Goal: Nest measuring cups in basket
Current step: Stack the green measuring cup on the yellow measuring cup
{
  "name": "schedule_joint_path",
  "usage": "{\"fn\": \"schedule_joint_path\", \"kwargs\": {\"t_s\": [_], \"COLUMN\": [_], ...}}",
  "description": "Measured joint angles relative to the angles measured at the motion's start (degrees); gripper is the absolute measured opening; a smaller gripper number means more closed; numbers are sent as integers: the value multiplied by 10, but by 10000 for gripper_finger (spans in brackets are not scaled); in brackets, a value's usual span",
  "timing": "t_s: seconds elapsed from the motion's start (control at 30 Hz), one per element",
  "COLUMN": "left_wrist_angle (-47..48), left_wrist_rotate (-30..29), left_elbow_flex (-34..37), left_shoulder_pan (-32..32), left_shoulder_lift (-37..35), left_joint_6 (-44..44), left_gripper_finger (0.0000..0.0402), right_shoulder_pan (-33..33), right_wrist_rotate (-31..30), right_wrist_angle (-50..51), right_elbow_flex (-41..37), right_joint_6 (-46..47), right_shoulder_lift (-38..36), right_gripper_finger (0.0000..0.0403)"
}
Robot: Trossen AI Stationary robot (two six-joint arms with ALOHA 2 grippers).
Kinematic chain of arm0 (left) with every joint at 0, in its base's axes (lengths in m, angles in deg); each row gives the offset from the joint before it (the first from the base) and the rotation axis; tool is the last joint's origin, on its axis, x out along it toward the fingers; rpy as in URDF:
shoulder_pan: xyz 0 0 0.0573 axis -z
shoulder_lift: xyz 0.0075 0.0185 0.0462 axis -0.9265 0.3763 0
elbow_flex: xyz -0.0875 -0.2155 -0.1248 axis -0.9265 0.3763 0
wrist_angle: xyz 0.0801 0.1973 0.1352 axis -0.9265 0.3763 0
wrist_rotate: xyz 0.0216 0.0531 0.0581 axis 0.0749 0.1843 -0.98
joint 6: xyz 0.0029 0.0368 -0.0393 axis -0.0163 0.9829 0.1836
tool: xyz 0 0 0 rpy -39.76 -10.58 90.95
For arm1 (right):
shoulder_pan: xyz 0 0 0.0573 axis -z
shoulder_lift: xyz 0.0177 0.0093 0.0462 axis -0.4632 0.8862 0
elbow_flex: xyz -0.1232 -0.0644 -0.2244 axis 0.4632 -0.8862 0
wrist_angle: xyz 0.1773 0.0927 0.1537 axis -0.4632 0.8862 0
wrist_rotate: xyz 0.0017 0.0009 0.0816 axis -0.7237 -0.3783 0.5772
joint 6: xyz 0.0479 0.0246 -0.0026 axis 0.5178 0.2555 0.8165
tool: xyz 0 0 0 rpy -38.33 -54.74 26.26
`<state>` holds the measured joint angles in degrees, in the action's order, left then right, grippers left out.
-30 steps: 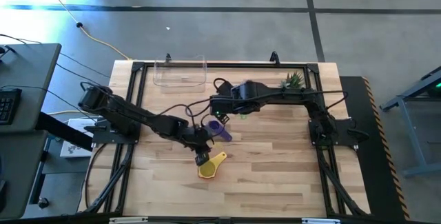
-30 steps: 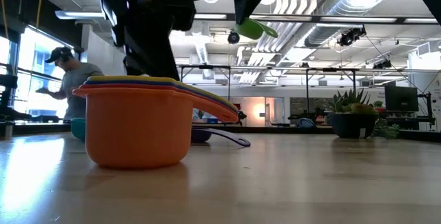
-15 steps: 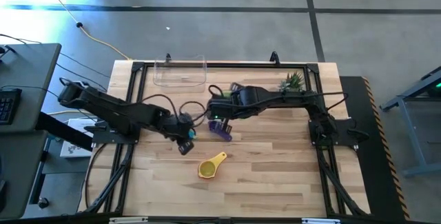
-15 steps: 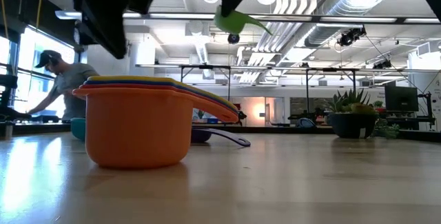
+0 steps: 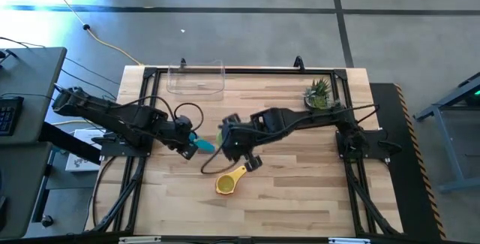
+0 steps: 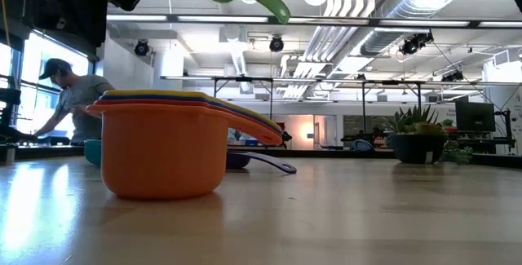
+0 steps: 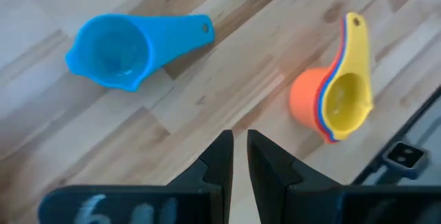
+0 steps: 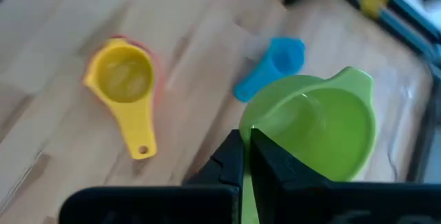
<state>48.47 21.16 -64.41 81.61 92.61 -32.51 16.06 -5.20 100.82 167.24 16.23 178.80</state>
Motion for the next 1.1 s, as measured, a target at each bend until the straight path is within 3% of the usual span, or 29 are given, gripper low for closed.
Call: {"fn": "schedule_joint_path", "kwargs": {"t_s": [0.3,0.5,1.1], "left_wrist_angle": [1,1,2], "left_wrist_rotate": [4,4,-13], "left_elbow_flex": [0,0,0], "left_shoulder_pan": [0,1,32], "left_shoulder_lift": [-2,-2,-2], "left_joint_6": [-40,-42,-63], "left_gripper_finger": [35,35,35], "right_shoulder_pan": [-50,-73,-94], "right_wrist_rotate": [31,31,39], "right_wrist_angle": [-52,-95,-72], "right_elbow_flex": [-5,-5,-5], "right_joint_6": [-103,-103,-125], "right_shoulder_lift": [8,25,124], "right_gripper_finger": [6,3,4]}}
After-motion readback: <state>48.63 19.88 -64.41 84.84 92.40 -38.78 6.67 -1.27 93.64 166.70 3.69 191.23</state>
